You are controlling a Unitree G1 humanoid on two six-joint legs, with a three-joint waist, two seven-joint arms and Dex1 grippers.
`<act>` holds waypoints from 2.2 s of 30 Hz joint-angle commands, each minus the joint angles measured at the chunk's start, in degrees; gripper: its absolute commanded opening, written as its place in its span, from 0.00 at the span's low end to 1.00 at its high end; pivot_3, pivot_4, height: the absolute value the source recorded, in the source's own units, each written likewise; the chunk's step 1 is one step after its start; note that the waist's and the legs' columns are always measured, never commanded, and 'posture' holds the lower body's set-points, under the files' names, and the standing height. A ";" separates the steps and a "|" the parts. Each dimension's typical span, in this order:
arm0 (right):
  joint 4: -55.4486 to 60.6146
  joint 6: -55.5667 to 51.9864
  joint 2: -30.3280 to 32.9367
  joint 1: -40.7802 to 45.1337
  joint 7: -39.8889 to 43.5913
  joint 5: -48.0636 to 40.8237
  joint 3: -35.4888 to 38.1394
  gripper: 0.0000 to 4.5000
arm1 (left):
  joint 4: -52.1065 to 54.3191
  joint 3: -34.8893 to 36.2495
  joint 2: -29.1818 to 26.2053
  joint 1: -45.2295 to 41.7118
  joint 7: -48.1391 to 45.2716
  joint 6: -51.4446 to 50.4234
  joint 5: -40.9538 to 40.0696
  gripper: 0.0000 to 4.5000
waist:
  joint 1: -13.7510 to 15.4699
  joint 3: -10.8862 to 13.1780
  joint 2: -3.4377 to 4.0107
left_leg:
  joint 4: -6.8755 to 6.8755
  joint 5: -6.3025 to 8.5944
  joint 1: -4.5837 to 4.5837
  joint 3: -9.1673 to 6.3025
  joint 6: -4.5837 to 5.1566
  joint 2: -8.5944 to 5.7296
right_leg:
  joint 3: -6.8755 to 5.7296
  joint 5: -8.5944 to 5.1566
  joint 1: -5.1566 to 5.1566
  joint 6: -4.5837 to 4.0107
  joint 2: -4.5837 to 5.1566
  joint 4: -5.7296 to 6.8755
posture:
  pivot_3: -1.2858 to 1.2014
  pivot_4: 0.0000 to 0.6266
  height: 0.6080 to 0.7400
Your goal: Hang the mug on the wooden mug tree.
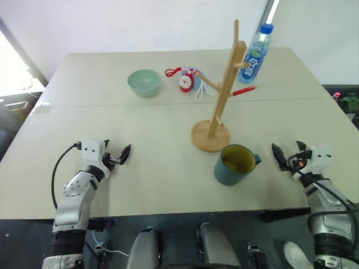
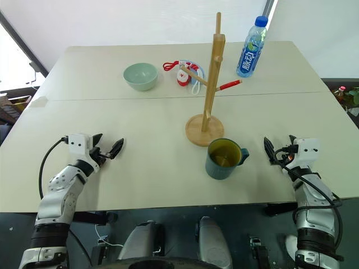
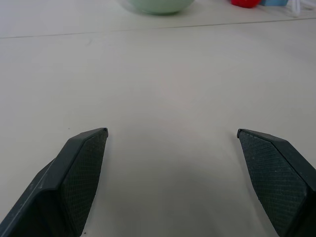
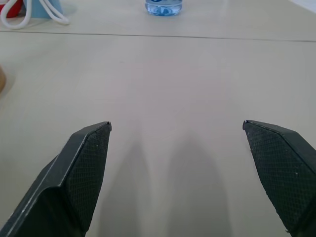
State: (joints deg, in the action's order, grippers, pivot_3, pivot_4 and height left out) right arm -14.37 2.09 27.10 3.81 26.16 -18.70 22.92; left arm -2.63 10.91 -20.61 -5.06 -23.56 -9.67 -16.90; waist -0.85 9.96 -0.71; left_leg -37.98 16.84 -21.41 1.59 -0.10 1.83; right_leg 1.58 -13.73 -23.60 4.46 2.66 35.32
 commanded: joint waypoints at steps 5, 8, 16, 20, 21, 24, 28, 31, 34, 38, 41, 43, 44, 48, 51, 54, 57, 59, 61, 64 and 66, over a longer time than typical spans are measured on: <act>1.40 0.83 0.73 -0.08 1.06 -1.67 1.07 0.98 | 0.66 0.70 -0.01 -0.14 0.06 0.15 -0.08 1.00 | -0.02 0.00 0.00 | 0.00 0.00 0.00 0.00 0.00 0.00 | 0.00 0.00 0.00 0.00 0.00 0.00 | 0.52 0.24 1.00; 3.06 -0.19 0.69 -1.47 2.81 -3.51 1.46 0.98 | 1.19 -0.06 0.08 -0.39 -0.53 -0.49 -0.21 1.00 | 0.02 0.00 0.00 | 0.00 0.00 0.00 0.00 0.00 0.00 | 0.00 0.00 0.01 0.00 0.00 0.00 | 0.52 0.24 1.00; 9.73 -1.05 0.62 -7.89 3.96 -4.86 2.19 0.98 | 4.24 -6.35 -0.80 -1.12 -10.04 0.39 -0.62 1.00 | 0.19 0.00 0.00 | 0.00 0.00 -0.04 -0.01 0.00 -0.02 | -0.01 0.00 0.01 0.00 0.04 -0.07 | 0.52 0.24 1.00; 17.30 -1.86 0.87 -14.71 6.37 -6.00 2.01 0.98 | 5.38 -10.61 -2.46 -1.82 -17.43 1.13 -0.73 1.00 | 0.21 0.00 0.01 | 0.02 0.01 -0.07 0.00 0.00 -0.01 | 0.00 -0.01 -0.03 -0.01 0.04 -0.08 | 0.52 0.24 1.00; 18.98 -2.31 0.80 -16.07 6.80 -6.58 2.15 0.98 | 5.51 -11.35 -2.85 -1.95 -18.91 1.32 -0.75 1.00 | 0.30 0.00 0.01 | 0.05 0.01 -0.09 -0.02 0.00 -0.01 | 0.00 -0.01 -0.06 -0.01 0.04 -0.08 | 0.52 0.24 1.00; 25.79 -3.82 1.45 -22.86 10.00 -7.49 1.18 0.98 | 6.10 -13.61 -3.53 -1.96 -25.34 5.62 -1.59 1.00 | 0.21 -0.01 0.04 | 0.11 0.01 -0.10 -0.03 0.00 0.01 | -0.02 -0.02 -0.09 -0.03 0.05 -0.11 | 0.52 0.24 1.00; 30.77 -5.66 1.67 -26.54 12.10 -8.13 -0.54 0.98 | 7.78 -15.74 -4.87 -1.37 -31.36 4.66 -3.46 1.00 | -0.12 0.01 -0.01 | 0.12 0.01 -0.08 0.00 0.00 0.03 | 0.01 -0.02 -0.09 -0.03 0.17 -0.15 | 0.52 0.24 1.00; 32.18 -6.02 1.05 -26.37 12.28 -7.01 -2.79 0.98 | 9.12 -17.01 -5.92 0.01 -36.01 5.58 -4.77 1.00 | -0.07 0.00 0.01 | 0.12 0.02 -0.07 0.01 -0.01 0.06 | 0.00 -0.02 -0.12 -0.03 0.20 -0.15 | 0.52 0.24 1.00; 31.33 -5.67 0.36 -24.06 11.39 -6.32 -3.96 0.98 | 9.91 -17.48 -6.35 0.76 -38.37 5.51 -5.84 1.00 | 0.11 0.00 0.01 | 0.12 0.02 -0.14 0.00 -0.01 0.06 | 0.00 -0.02 -0.20 -0.04 0.22 -0.15 | 0.52 0.24 1.00; 28.95 -5.08 0.14 -20.90 11.24 -5.74 -4.58 0.98 | 11.53 -18.01 -6.59 1.63 -39.23 5.14 -6.00 1.00 | 0.18 0.00 0.00 | 0.11 0.01 -0.32 0.02 -0.01 0.03 | -0.03 -0.02 -0.37 -0.04 0.22 -0.15 | 0.52 0.24 1.00; 27.64 -4.98 0.13 -19.15 11.64 -5.82 -4.59 0.98 | 12.24 -18.14 -6.27 2.19 -38.60 5.31 -5.64 1.00 | 0.30 -0.03 0.00 | 0.09 0.01 -0.60 0.02 0.00 0.00 | -0.05 -0.01 -0.60 -0.03 0.12 -0.14 | 0.52 0.24 1.00; 27.14 -5.02 0.15 -18.41 11.96 -6.00 -4.62 0.98 | 12.21 -18.21 -5.98 2.53 -38.08 5.82 -5.33 1.00 | 0.33 -0.03 0.01 | 0.08 0.00 -0.78 -0.01 0.01 -0.01 | -0.07 -0.01 -0.75 -0.02 0.08 -0.14 | 0.52 0.24 1.00; 26.89 -5.06 0.24 -18.11 12.18 -6.00 -4.73 0.98 | 12.15 -18.26 -5.87 2.72 -37.89 6.04 -5.23 1.00 | 0.32 -0.03 0.00 | 0.07 0.00 -0.79 -0.03 0.01 -0.01 | -0.08 -0.01 -0.76 -0.02 0.06 -0.14 | 0.52 0.24 1.00; 25.74 -5.15 0.26 -16.80 12.60 -5.81 -5.13 0.98 | 12.14 -18.45 -5.71 3.46 -37.56 6.82 -5.22 1.00 | 0.23 -0.04 -0.01 | 0.02 0.00 -0.80 -0.02 0.01 -0.02 | -0.09 -0.01 -0.75 -0.01 0.03 -0.12 | 0.52 0.24 1.00; 24.83 -5.22 0.09 -15.65 12.82 -5.68 -5.68 0.98 | 12.40 -18.46 -5.65 3.80 -37.56 7.09 -5.51 1.00 | 0.19 -0.04 -0.01 | -0.03 0.00 -0.78 -0.01 0.01 -0.02 | -0.08 0.00 -0.75 -0.01 0.01 -0.08 | 0.52 0.24 1.00; 23.78 -5.23 -0.19 -14.41 12.90 -5.28 -6.54 0.98 | 13.65 -18.36 -6.00 3.76 -37.73 6.34 -6.33 1.00 | 0.17 -0.04 -0.01 | -0.04 0.00 -0.76 -0.01 0.01 -0.02 | -0.08 0.00 -0.75 -0.01 -0.02 -0.03 | 0.52 0.24 1.00; 22.61 -5.01 -0.52 -13.21 12.77 -5.12 -7.00 0.98 | 15.10 -18.26 -6.28 2.96 -37.60 4.75 -7.13 1.00 | 0.19 -0.05 0.00 | -0.05 0.00 -0.76 -0.02 0.01 -0.02 | -0.08 0.00 -0.75 -0.01 -0.04 0.01 | 0.52 0.24 1.00; 22.10 -4.94 -0.81 -12.57 12.89 -5.17 -7.36 0.93 | 16.13 -18.28 -6.43 2.58 -37.47 3.73 -7.67 1.00 | 0.26 -0.05 -0.01 | -0.06 0.00 -0.76 -0.02 0.01 -0.02 | -0.08 0.00 -0.74 -0.01 -0.04 0.03 | 0.52 0.24 1.00; 21.73 -4.95 -1.13 -11.94 13.20 -5.09 -7.94 0.79 | 16.95 -18.27 -6.64 1.87 -37.28 2.67 -8.11 1.00 | 0.22 -0.06 -0.01 | -0.07 0.00 -0.75 -0.02 0.01 -0.03 | -0.07 0.00 -0.74 -0.01 -0.04 0.03 | 0.52 0.24 1.00; 21.57 -5.14 -1.36 -11.52 13.68 -5.43 -8.31 0.44 | 17.39 -18.20 -6.62 1.41 -36.84 1.99 -8.16 1.00 | 0.20 -0.06 -0.01 | -0.07 -0.01 -0.74 -0.02 0.01 -0.05 | -0.07 0.01 -0.73 0.00 -0.06 0.06 | 0.52 0.24 1.00; 21.61 -5.17 -1.29 -11.66 14.06 -5.65 -8.31 0.22 | 17.79 -18.21 -6.68 1.52 -36.58 1.83 -8.15 1.00 | 0.22 -0.06 -0.01 | -0.07 -0.01 -0.74 -0.02 0.01 -0.06 | -0.07 0.01 -0.73 0.00 -0.07 0.06 | 0.52 0.24 1.00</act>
State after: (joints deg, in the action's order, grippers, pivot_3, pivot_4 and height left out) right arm 6.42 -4.03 25.83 -7.94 39.81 -23.44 13.95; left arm 12.65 -7.72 -26.92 -3.18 -60.56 -7.90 -24.32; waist -0.63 9.90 -0.72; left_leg -38.06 16.84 -22.15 1.57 -0.09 1.76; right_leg 1.51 -13.72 -24.34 4.46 2.59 35.39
